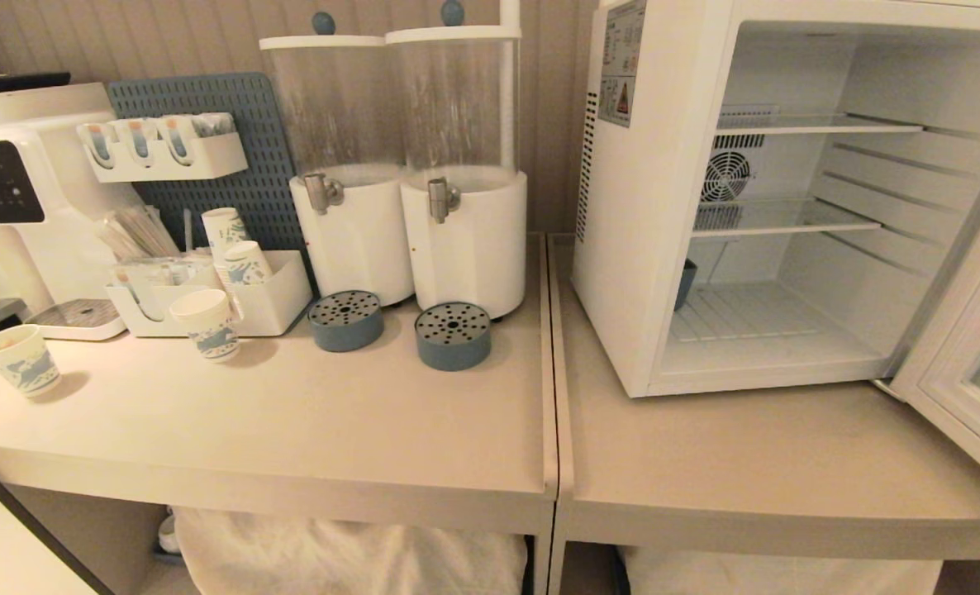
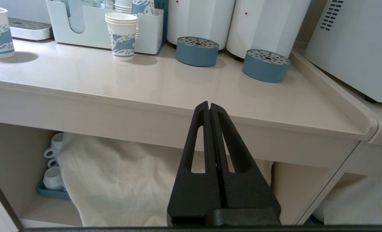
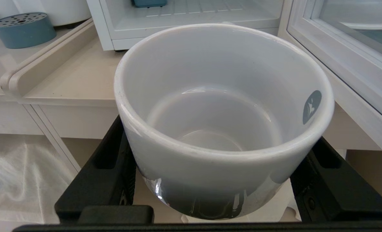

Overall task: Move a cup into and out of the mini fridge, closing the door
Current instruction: Place the ceramic cup on the table

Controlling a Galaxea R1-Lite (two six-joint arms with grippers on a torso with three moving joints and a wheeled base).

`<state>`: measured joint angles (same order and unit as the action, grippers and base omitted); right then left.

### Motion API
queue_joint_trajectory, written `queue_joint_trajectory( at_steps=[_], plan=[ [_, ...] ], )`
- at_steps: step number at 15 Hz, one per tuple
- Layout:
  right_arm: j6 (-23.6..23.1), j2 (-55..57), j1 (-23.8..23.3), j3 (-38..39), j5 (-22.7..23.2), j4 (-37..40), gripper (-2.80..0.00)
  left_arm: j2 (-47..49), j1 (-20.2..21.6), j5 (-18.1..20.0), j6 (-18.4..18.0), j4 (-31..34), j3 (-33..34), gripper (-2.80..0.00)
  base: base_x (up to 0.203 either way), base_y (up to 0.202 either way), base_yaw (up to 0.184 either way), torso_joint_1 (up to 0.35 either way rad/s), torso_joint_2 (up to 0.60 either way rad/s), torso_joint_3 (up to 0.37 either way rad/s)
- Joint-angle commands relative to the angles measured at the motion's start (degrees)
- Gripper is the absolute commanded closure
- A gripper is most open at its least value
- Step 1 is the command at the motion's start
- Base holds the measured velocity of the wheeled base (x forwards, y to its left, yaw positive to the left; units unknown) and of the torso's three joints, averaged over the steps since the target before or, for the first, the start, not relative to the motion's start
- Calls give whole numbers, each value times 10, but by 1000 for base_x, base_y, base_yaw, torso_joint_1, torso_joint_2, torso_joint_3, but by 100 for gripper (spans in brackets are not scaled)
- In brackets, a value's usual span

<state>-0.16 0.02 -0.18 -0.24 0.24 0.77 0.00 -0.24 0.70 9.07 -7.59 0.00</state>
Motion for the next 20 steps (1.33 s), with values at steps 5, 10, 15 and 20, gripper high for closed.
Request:
queue_joint_trajectory(
  at_steps=[5, 10, 15, 20],
  plan=[
    [1, 3, 1, 0, 0, 0, 0, -3, 0, 0, 1, -1, 23, 0, 0, 0, 0, 0, 0, 0],
    [1, 3, 0, 0, 0, 2, 0, -3, 0, 0, 1, -1, 23, 0, 0, 0, 0, 0, 0, 0],
    [1, 3, 1, 0, 0, 2, 0, -3, 0, 0, 1, -1, 23, 0, 0, 0, 0, 0, 0, 0],
    [0, 3, 0, 0, 0, 3, 0, -3, 0, 0, 1, -1, 23, 0, 0, 0, 0, 0, 0, 0]
  ],
)
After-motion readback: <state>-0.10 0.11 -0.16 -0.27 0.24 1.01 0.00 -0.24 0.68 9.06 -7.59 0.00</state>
